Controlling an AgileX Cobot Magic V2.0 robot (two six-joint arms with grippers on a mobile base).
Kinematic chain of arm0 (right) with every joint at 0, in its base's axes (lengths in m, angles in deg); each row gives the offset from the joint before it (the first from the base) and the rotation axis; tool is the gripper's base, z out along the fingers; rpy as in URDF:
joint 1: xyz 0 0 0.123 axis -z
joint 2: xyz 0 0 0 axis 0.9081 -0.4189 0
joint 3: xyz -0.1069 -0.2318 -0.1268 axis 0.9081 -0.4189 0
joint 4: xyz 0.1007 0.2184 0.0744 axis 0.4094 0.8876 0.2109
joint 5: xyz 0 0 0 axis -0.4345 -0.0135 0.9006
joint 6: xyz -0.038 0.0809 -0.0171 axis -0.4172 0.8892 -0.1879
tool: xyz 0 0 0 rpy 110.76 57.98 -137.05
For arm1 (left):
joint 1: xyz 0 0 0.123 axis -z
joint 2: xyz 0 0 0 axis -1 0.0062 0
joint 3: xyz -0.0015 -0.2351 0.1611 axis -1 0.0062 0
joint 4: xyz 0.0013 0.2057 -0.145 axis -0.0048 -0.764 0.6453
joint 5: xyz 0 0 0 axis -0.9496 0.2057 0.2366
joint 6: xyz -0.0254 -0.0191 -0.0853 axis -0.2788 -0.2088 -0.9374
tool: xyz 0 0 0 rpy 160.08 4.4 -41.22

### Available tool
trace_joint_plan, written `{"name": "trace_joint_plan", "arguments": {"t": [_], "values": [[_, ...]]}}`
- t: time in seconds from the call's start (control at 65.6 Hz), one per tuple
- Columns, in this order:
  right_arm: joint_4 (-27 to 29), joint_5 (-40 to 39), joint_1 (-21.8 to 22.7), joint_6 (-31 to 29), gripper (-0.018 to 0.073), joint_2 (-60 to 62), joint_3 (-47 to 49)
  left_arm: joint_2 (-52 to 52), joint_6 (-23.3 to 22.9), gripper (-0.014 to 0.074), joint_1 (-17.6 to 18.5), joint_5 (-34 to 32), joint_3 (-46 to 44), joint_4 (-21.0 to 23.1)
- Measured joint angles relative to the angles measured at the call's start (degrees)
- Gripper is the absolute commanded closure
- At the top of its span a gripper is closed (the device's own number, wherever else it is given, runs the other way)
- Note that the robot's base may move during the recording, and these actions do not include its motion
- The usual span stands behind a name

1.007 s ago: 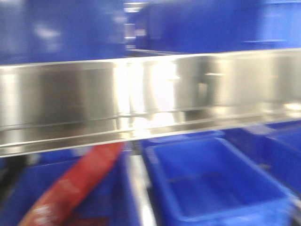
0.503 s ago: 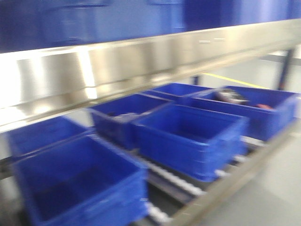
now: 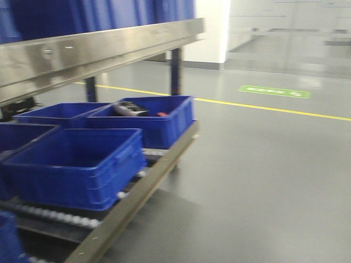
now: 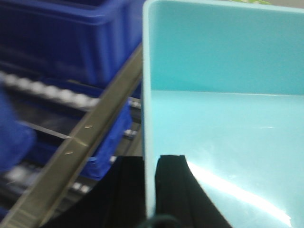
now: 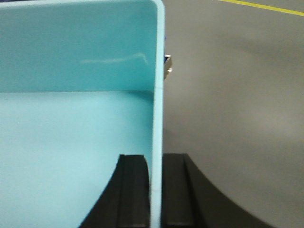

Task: Fetch blue bin and place on conveyor start
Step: 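Hold the bin with both grippers while the base turns away from the rack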

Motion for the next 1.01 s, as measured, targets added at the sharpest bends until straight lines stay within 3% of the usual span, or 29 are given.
{"name": "trace_joint_plan", "arguments": {"t": [1.007], "values": [[0.0,0.0,0.0,0.0,0.0717,0.0,0.0,0.0,0.0,0.0707,0.0,0.0,0.0,0.0]]}}
